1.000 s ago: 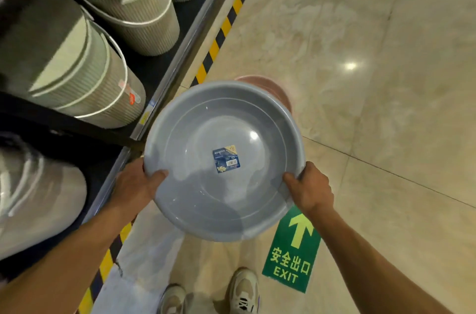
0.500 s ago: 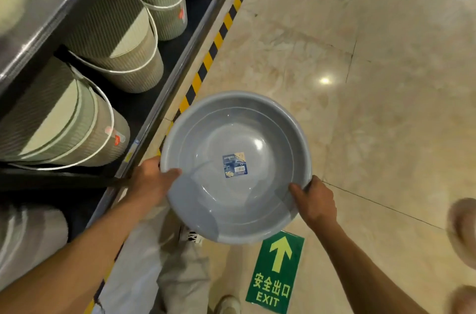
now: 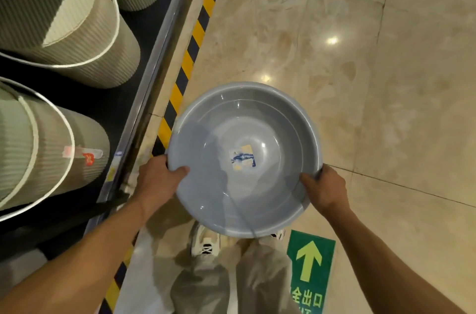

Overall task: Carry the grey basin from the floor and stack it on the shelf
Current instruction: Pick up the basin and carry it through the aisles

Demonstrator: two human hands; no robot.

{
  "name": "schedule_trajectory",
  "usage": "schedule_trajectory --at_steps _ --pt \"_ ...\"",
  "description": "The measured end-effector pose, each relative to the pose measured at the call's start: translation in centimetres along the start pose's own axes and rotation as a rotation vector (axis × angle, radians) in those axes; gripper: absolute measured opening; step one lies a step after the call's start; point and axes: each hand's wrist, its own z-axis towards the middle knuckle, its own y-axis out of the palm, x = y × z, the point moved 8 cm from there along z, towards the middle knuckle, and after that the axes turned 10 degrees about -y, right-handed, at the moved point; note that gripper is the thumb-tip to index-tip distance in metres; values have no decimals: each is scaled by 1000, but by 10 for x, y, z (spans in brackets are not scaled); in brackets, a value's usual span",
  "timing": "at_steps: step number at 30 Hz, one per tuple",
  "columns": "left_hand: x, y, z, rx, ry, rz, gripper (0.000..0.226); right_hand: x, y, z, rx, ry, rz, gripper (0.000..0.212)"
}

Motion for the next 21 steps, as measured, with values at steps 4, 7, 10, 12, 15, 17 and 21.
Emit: schedule_trajectory --at_steps 4,7,10,12,15,17,21 --pt "4 25 47 32 3 40 28 16 26 46 9 -33 -17 33" --pt "8 43 78 60 7 88 31 28 44 72 9 -35 -29 33" --pt "8 61 106 64 -12 111 34 37 58 92 17 -19 -28 32" --pt "6 70 122 73 -6 134 32 42 69 102 12 -4 -35 31" --pt "-1 81 137 73 0 166 34 49 84 114 3 14 -20 31" --pt "-6 86 146 65 -15 185 37 51 93 121 -1 18 -12 30" --pt "-13 92 156 91 -28 213 42 55 103 129 24 25 -7 27"
